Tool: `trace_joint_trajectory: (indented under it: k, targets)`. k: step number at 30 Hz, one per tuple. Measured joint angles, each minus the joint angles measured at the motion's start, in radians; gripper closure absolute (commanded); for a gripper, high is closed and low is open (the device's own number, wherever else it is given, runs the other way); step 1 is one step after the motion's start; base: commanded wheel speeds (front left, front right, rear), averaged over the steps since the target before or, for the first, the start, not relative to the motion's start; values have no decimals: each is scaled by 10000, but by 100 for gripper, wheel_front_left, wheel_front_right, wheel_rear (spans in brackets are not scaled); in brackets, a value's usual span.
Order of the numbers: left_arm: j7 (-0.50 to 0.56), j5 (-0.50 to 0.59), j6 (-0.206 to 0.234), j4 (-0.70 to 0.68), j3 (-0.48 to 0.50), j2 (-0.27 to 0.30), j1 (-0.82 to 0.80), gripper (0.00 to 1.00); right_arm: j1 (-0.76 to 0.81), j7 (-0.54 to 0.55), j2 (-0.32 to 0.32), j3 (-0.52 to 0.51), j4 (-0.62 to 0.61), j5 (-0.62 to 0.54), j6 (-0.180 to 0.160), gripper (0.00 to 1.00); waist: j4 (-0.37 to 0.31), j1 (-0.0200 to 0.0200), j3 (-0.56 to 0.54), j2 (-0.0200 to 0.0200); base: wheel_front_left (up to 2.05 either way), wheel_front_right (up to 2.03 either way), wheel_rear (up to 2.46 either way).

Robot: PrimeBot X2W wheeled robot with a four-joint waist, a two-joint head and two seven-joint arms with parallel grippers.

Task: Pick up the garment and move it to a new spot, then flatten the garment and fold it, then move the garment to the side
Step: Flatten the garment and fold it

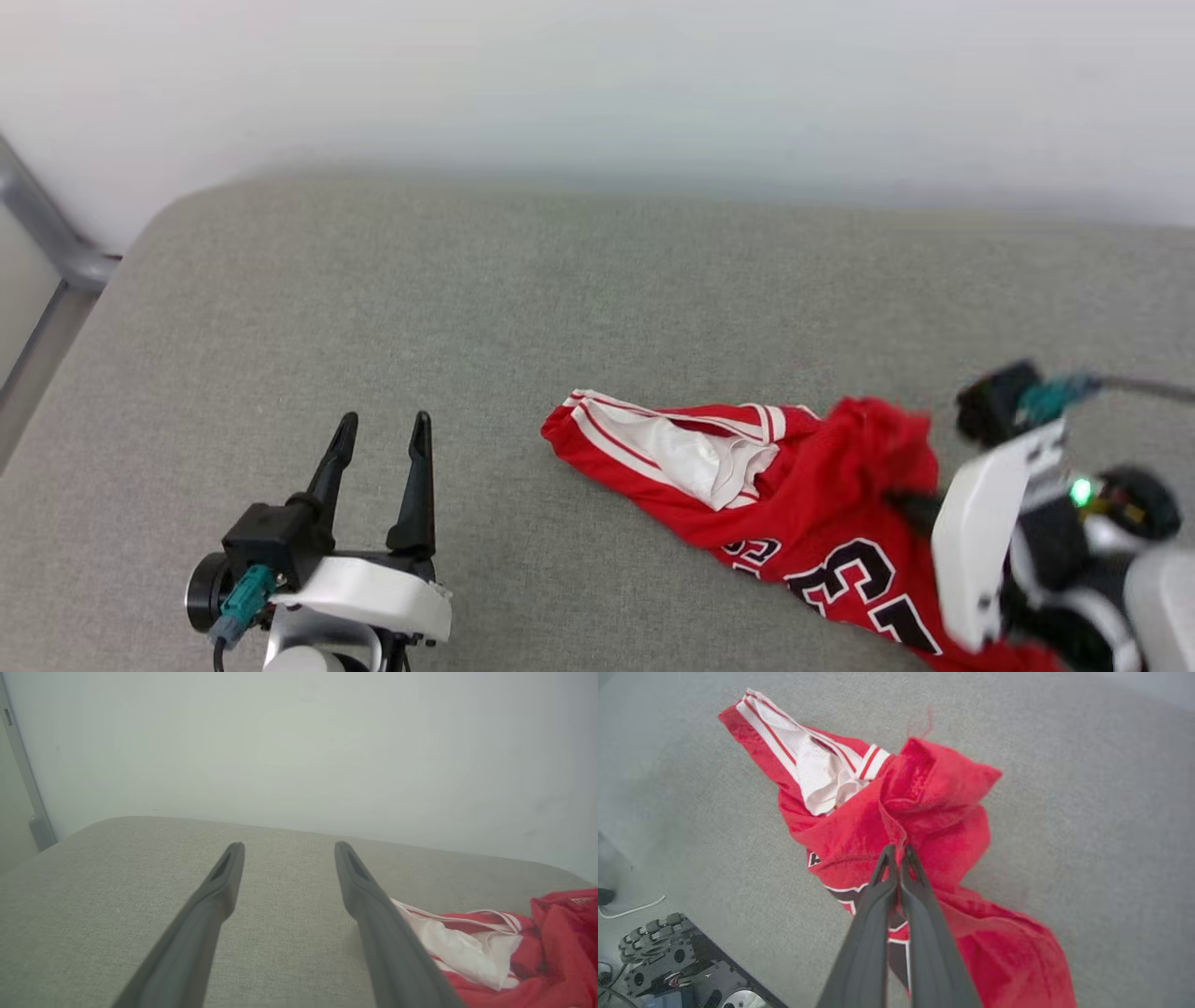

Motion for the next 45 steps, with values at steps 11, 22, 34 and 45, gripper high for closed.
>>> trace_joint_trajectory:
  k: [11, 22, 34, 45]
  targets:
    - [0, 63, 50, 153, -111, 31, 353, 0, 4731, 268, 1722, -144, -454, 155, 0, 100, 34, -1, -538, 0, 0, 0, 0]
    - [4, 73, 134, 234, -186, 192, 394, 0, 4532, -2598, 2309, -324, -161, -138, -2, 0, -19, 0, -484, -1, 0, 0, 0]
    - [36, 4, 303, 268, -228, 267, 520, 0, 4010, -6529, 2541, -1875, -1139, -1705, 0, 0, 7, 0, -709, 0, 0, 0, 0]
    - [439, 173, 113, 113, -888, 428, 128, 0, 3180, -8015, 2685, -3371, -617, -3172, 0, 0, -252, 0, -459, 0, 0, 0, 0]
